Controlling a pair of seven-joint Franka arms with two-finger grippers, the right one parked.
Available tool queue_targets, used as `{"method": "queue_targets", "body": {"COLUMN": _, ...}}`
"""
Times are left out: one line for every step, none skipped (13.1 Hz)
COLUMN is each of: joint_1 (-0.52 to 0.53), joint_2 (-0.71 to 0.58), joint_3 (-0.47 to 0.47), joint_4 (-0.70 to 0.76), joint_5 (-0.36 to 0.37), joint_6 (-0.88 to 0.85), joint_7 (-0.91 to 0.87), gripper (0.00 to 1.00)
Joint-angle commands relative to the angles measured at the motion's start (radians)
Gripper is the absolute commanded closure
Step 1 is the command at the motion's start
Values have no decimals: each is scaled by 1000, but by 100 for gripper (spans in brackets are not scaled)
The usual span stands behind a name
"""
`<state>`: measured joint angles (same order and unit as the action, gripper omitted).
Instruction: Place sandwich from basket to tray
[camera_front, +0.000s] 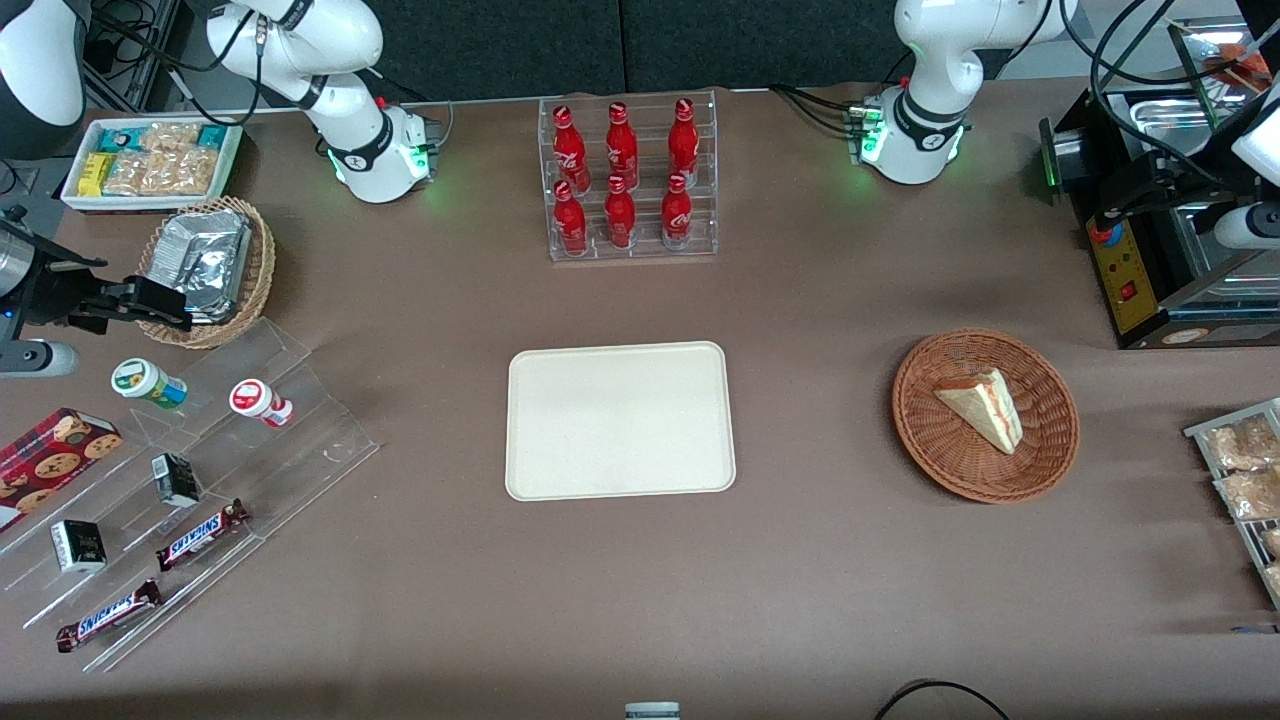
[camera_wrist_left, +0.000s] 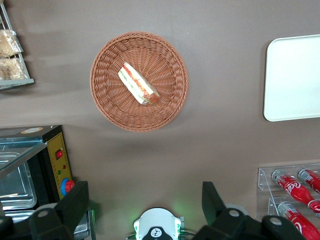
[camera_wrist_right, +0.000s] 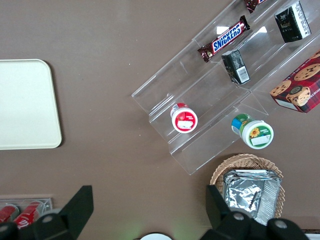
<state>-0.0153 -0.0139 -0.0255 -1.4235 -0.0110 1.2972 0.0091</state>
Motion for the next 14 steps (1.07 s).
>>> {"method": "queue_targets", "body": {"joint_1": -6, "joint_2": 15, "joint_3": 10, "joint_4": 35, "joint_5": -17, "joint_6": -35, "joint_7": 2, "gripper": 0}}
{"method": "queue_targets", "body": {"joint_1": -6, "joint_2": 26, "joint_3": 10, "joint_4": 35, "joint_5": -15, "joint_6": -33, "joint_7": -1, "gripper": 0}}
{"method": "queue_targets", "body": {"joint_1": -5, "joint_2": 44, "joint_3": 10, "joint_4": 32, "joint_5": -15, "joint_6": -26, "joint_7": -1, "gripper": 0}}
{"method": "queue_targets", "body": {"joint_1": -5, "joint_2": 63, "joint_3": 12, "joint_4": 32, "joint_5": -9, "joint_6": -22, "joint_7": -1, "gripper": 0}}
{"method": "queue_targets", "body": {"joint_1": -5, "joint_2": 84, "joint_3": 12, "joint_4": 29, "joint_5": -4, "joint_6": -16, "joint_7": -11, "gripper": 0}}
{"method": "queue_targets", "body": {"joint_1": -5, "joint_2": 109, "joint_3": 13, "joint_4": 28, "joint_5": -4, "joint_6": 0, "joint_7": -40, "gripper": 0}}
{"method": "queue_targets", "body": {"joint_1": -5, "joint_2": 138, "joint_3": 13, "joint_4": 20, "joint_5": 12, "joint_6": 25, "joint_7": -96, "gripper": 0}}
{"method": "queue_targets", "body": {"joint_1": -5, "joint_2": 155, "joint_3": 12, "joint_4": -1, "joint_5": 57, "joint_6": 48, "joint_7": -127, "gripper": 0}}
{"method": "queue_targets", "body": {"joint_1": -6, "joint_2": 160, "joint_3": 13, "joint_4": -38, "joint_5": 71, "joint_6": 79, "joint_7": -136, "gripper": 0}}
{"method": "queue_targets", "body": {"joint_1": -5, "joint_2": 157, "joint_3": 13, "joint_4": -84, "joint_5": 74, "joint_6": 123, "joint_7": -162, "gripper": 0}}
{"method": "queue_targets", "body": {"joint_1": -5, "joint_2": 152, "joint_3": 13, "joint_4": -138, "joint_5": 74, "joint_6": 181, "joint_7": -228, "gripper": 0}}
{"method": "queue_targets", "body": {"joint_1": -5, "joint_2": 147, "joint_3": 13, "joint_4": -190, "joint_5": 74, "joint_6": 247, "joint_7": -285, "gripper": 0}}
{"method": "queue_targets", "body": {"joint_1": -5, "joint_2": 147, "joint_3": 13, "joint_4": -222, "joint_5": 75, "joint_6": 284, "joint_7": -313, "gripper": 0}}
{"method": "queue_targets", "body": {"joint_1": -3, "joint_2": 149, "joint_3": 13, "joint_4": -248, "joint_5": 75, "joint_6": 321, "joint_7": -322, "gripper": 0}}
